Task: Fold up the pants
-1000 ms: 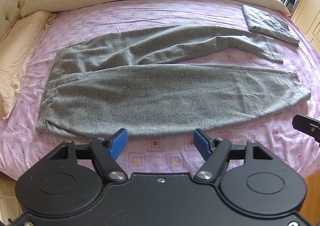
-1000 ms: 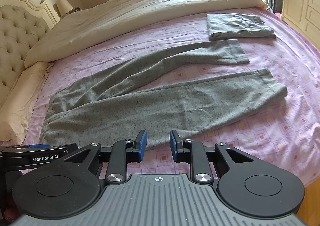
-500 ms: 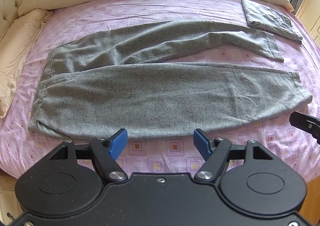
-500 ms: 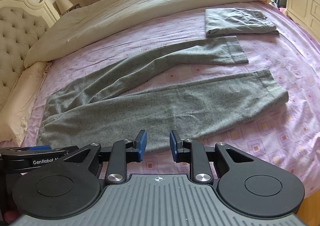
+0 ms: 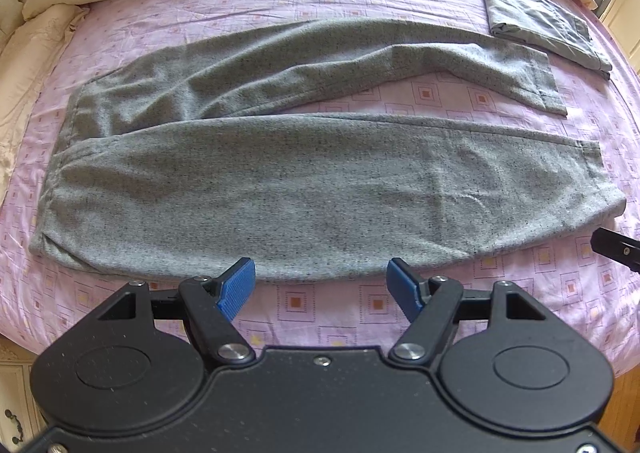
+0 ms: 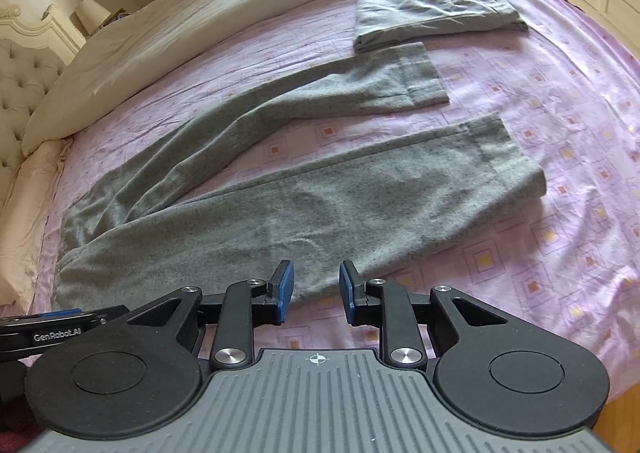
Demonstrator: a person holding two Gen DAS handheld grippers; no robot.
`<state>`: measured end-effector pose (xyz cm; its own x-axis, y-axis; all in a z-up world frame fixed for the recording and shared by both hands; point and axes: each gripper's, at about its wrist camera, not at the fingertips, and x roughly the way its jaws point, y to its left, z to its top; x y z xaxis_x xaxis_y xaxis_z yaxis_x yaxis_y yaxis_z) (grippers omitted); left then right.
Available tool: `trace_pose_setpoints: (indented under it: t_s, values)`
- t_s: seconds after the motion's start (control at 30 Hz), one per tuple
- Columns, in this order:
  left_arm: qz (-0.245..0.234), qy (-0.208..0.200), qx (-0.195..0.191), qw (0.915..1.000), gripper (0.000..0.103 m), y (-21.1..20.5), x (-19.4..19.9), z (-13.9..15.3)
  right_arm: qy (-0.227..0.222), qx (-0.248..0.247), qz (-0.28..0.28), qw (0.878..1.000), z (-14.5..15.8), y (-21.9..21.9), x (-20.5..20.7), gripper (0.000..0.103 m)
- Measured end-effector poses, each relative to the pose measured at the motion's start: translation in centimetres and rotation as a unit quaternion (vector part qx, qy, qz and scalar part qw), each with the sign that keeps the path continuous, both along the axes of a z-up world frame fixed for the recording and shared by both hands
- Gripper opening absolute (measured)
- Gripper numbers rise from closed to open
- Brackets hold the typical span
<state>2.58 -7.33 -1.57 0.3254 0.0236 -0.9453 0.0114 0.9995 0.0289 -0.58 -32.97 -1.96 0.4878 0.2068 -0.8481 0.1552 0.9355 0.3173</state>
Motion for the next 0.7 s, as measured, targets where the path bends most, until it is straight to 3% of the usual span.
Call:
trace_pose_setpoints:
  t_s: [0.43,0.7]
  values:
    - [0.005,0.037,0.034,0.9987,0.074,-4.5,2.2,-2.2,0.102,-0.013,-0.085,0.991,-7.8,-12.4,3.5,0.025]
    - [0.042,0.047,0.043,0.9971,0.074,-5.1,2.9,-2.5,0.115,0.011,-0.094,0.989,-10.4,-15.7,9.9,0.025]
